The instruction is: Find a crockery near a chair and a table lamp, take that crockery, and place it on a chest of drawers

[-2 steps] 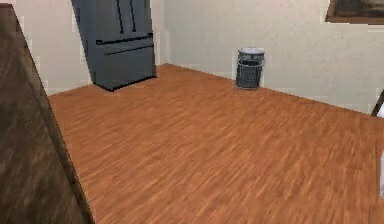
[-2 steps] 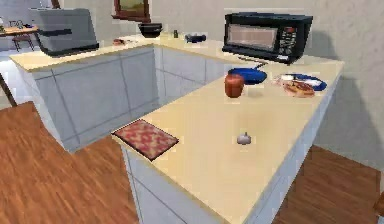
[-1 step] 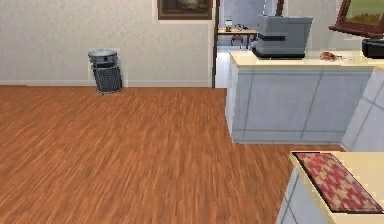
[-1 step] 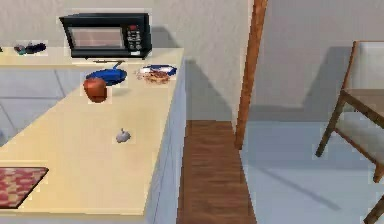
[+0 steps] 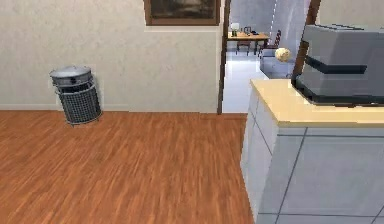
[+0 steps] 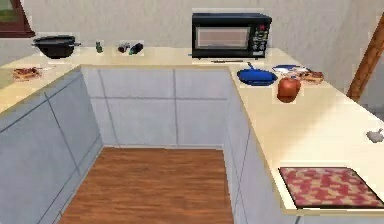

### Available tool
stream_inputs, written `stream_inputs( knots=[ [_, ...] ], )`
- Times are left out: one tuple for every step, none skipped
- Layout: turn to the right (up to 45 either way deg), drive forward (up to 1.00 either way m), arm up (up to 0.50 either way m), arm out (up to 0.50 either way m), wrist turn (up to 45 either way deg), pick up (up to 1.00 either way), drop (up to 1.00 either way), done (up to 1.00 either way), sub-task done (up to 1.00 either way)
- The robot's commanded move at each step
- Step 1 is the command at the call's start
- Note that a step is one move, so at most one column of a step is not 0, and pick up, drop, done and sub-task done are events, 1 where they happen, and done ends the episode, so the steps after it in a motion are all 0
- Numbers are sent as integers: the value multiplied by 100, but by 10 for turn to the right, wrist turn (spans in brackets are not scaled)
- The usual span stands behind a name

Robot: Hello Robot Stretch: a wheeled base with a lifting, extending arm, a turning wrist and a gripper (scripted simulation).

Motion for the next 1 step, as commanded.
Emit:
stream_inputs(
  knots=[
    [30, 0, 0, 0, 0, 0, 0, 0, 0]
  ],
)
